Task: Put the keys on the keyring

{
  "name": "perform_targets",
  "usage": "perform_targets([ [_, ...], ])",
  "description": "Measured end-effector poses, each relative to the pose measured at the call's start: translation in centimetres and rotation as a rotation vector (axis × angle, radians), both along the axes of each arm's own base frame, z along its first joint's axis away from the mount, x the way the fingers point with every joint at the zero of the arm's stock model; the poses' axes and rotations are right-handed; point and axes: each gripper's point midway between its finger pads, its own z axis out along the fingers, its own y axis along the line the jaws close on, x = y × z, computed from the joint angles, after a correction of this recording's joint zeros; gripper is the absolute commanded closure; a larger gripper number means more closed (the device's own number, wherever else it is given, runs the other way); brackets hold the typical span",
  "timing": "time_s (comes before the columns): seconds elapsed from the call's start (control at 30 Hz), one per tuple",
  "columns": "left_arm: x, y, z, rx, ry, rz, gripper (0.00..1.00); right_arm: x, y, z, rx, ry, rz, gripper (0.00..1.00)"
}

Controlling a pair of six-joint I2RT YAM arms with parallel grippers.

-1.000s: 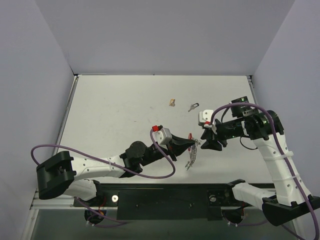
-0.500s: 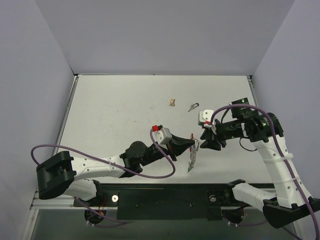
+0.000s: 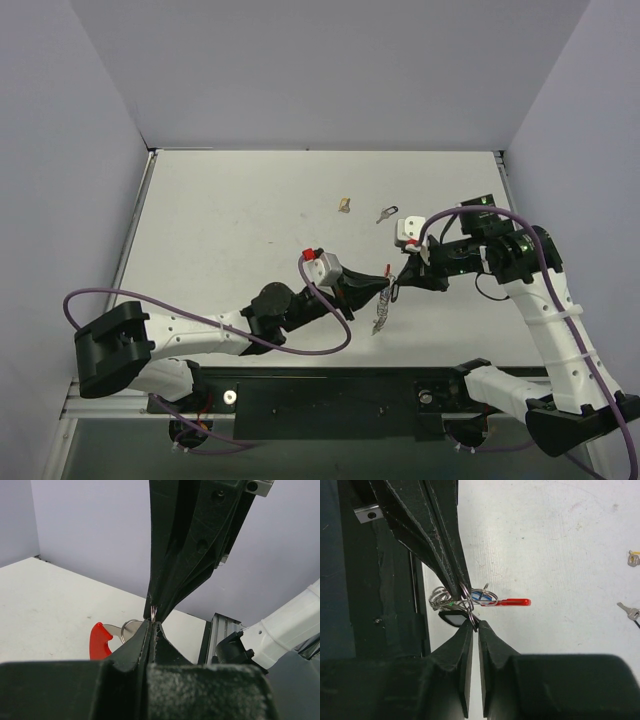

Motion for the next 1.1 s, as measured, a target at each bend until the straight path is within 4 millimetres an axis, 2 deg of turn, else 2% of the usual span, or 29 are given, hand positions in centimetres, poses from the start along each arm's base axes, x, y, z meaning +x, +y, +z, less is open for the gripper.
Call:
perform_targets([
  [0.5,0.9,0.0,-0.2,-0.038,0.056,0.038,1.00,-0.3,0.7,-1.3,-0.039,-0.015,0.038,1.00],
  [0.8,1.5,0.1,-0.2,-0.057,0.085,0.046,1.00,0.7,0.2,-1.0,-0.058,-0.056,-0.029,1.00],
  [1.1,1.8,-0.1,-0.7,-0.069,0.146,0.012,1.00,0.9,-0.3,-0.3,-0.075,-0.094,-0.052,1.00],
])
